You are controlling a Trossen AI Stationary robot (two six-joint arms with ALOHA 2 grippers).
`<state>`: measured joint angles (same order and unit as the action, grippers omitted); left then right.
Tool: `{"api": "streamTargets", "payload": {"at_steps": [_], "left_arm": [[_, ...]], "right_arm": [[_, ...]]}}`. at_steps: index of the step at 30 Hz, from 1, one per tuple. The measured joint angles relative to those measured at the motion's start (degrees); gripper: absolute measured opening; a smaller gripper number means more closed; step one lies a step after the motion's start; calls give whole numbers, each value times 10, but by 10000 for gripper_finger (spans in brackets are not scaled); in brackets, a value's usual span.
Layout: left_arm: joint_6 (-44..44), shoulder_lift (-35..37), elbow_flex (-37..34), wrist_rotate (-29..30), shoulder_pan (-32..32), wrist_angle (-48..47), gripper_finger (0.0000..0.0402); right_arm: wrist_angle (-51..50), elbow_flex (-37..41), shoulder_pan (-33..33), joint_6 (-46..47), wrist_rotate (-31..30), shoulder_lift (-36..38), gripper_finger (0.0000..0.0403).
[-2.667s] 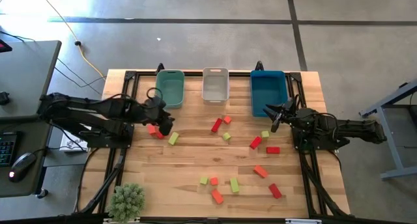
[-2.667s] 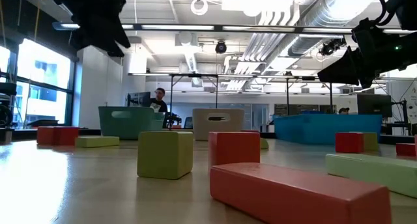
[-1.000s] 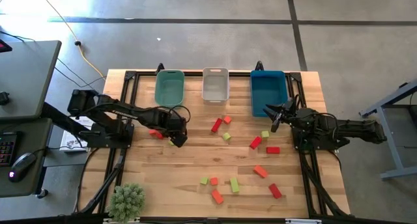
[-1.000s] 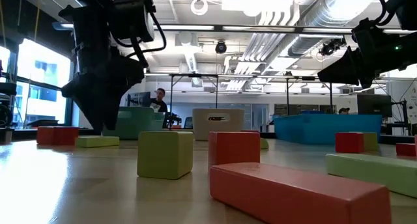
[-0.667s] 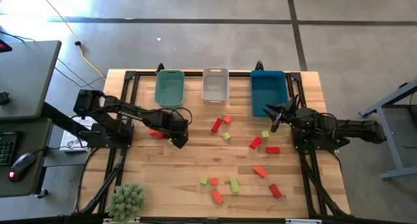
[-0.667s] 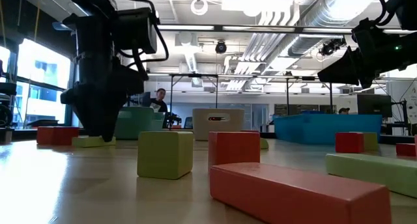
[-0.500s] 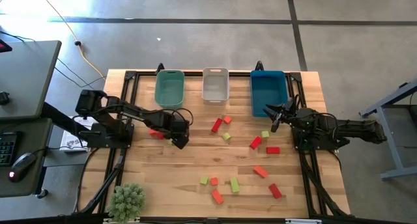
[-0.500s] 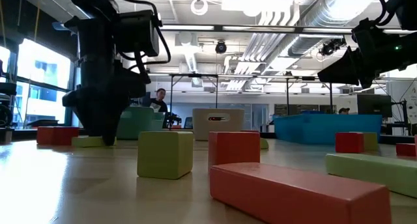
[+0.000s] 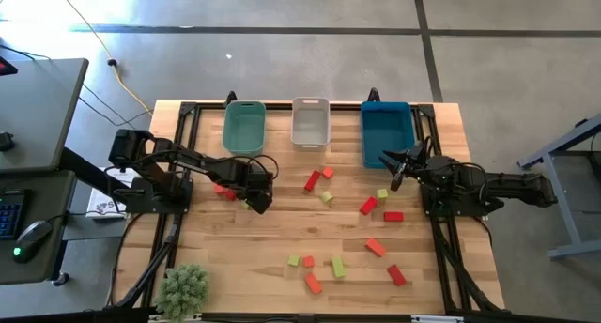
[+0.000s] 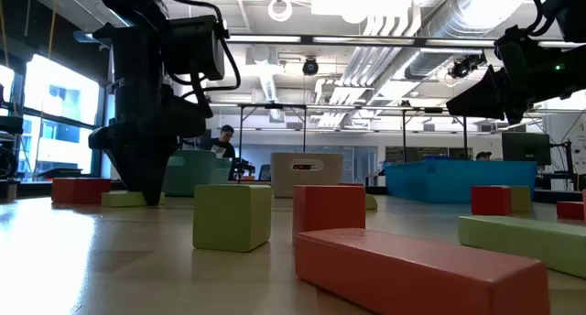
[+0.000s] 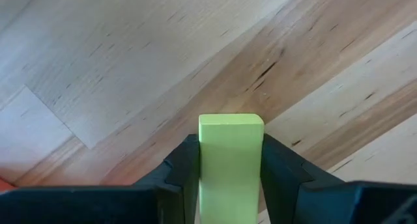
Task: Sort & place blocks by color
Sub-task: Put the green block into the green bin
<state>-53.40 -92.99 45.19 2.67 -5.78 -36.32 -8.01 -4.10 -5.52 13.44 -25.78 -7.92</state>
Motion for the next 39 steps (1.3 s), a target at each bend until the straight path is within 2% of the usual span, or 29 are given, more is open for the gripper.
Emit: {"api": "streamTargets", "payload": {"at_steps": [8, 14, 19, 30, 39], "left_arm": [[-15, 64, -3, -19, -10, 13, 99], [-31, 122, -2, -4, -42, 67, 99], [-30, 166, -1, 37, -84, 110, 99], [49, 235, -1, 94, -198, 181, 99], [139, 232, -1, 103, -309, 185, 108]], "right_arm": [[0, 0, 0, 0, 0, 0, 119], [0, 0, 0, 0, 0, 0, 119], [0, 0, 0, 0, 0, 0, 119], [0, 0, 0, 0, 0, -1, 119], [1, 0, 0, 0, 0, -1, 119]]}}
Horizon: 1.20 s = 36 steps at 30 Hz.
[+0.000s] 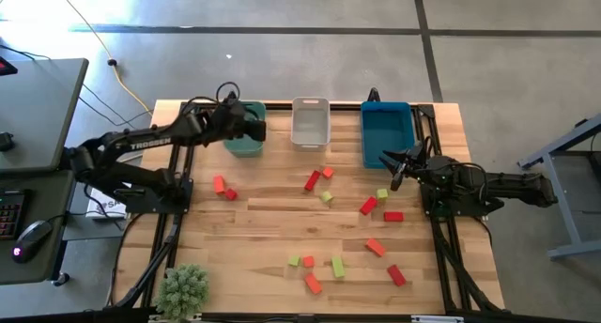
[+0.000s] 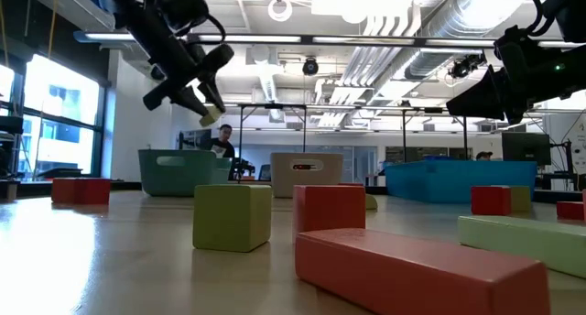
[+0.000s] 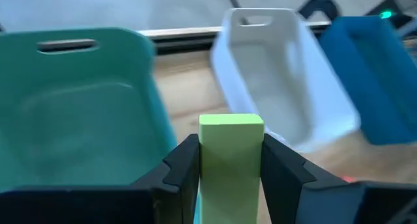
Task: Sort & place blocks by color
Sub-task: Put the green block into the green bin
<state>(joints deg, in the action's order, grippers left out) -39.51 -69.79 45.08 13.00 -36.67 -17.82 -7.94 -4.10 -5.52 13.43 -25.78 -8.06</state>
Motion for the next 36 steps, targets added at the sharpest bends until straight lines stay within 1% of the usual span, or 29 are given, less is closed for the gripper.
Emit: {"api": "streamTargets", "payload": {"at_steps": [5, 9, 11, 14, 20, 26, 32, 36], "left_arm": [[39, -9, 0, -2, -41, -2, 103], [44, -16, 0, -3, -54, -34, 105], [50, -24, 0, 6, -54, -66, 105], [53, -37, 0, 11, -53, -89, 105], [68, -74, 0, 10, -48, -90, 111], [72, -120, 0, -9, -48, -90, 112], [90, -133, 0, -9, -49, -89, 116], [98, -133, 0, -14, -55, -84, 132]], "right_arm": [[0, 0, 0, 0, 0, 0, 119], [0, 0, 0, 0, 0, 0, 119], [0, 0, 0, 0, 0, 0, 119], [0, 0, 0, 0, 0, 0, 119], [0, 0, 0, 0, 0, 0, 119], [0, 0, 0, 0, 0, 0, 119], [0, 0, 0, 0, 0, 0, 119], [0, 0, 0, 0, 0, 0, 119]]}}
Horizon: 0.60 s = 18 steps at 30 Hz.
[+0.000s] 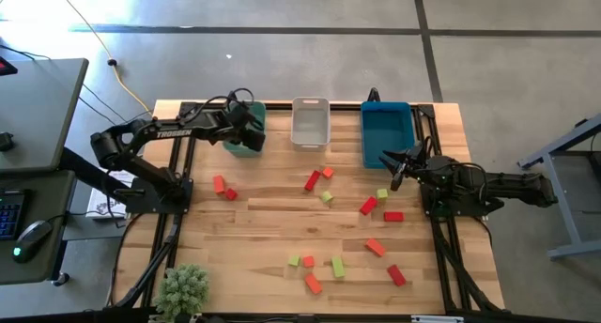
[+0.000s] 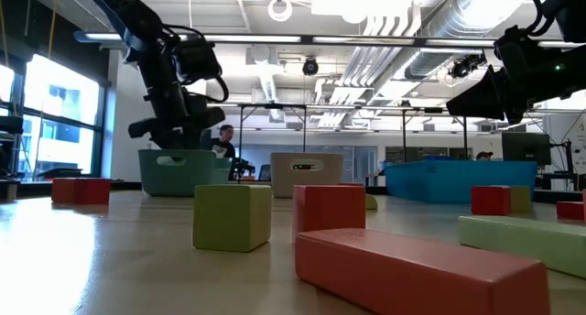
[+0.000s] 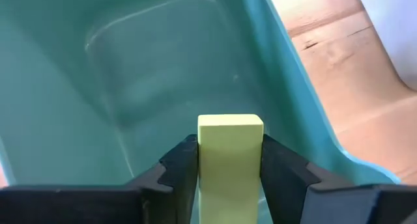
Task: Sort & place blocks by color
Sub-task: Put the green block into the green bin, then put the red block into the blue bin
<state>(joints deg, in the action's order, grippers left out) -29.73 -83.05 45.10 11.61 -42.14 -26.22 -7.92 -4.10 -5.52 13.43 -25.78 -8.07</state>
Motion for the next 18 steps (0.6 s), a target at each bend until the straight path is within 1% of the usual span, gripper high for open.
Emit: {"api": "streamTargets", "payload": {"at_steps": [5, 9, 18], "left_arm": [[15, 0, 0, -45, -14, 11, 162], [5, 0, 0, -64, -18, 12, 180], [-37, 13, 0, -81, -18, 32, 187]], "right_arm": [[0, 0, 0, 0, 0, 0, 119], [0, 0, 0, 0, 0, 0, 119], [0, 0, 0, 0, 0, 0, 119]]}}
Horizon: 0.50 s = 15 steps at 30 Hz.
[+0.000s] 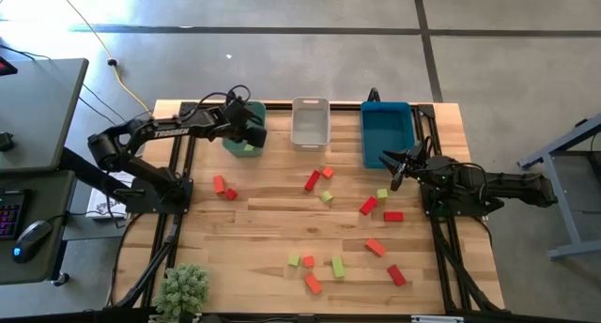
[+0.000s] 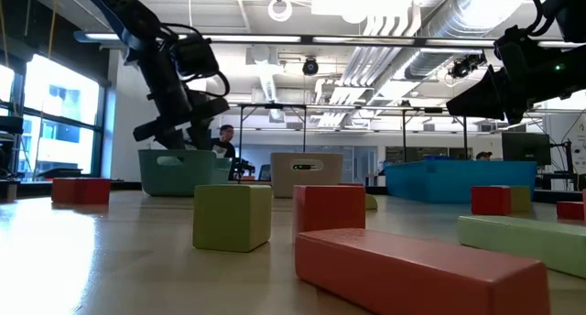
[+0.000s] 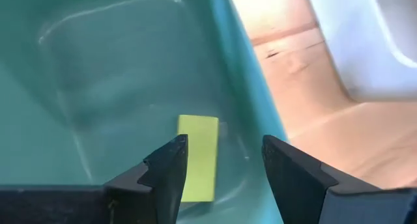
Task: Sort & place blocks by color
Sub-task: Put the red block into the blue bin
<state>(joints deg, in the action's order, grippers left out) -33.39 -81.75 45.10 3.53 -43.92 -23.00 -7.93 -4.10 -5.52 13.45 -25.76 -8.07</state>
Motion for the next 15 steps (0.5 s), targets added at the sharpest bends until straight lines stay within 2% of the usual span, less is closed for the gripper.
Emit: {"api": "streamTargets", "payload": {"at_steps": [9, 15], "left_arm": [[-51, 38, 4, -29, 1, 41, 188], [-52, 49, 49, -29, 1, 40, 188]], "right_arm": [[0, 0, 0, 0, 0, 0, 119], [0, 0, 0, 0, 0, 0, 119]]}}
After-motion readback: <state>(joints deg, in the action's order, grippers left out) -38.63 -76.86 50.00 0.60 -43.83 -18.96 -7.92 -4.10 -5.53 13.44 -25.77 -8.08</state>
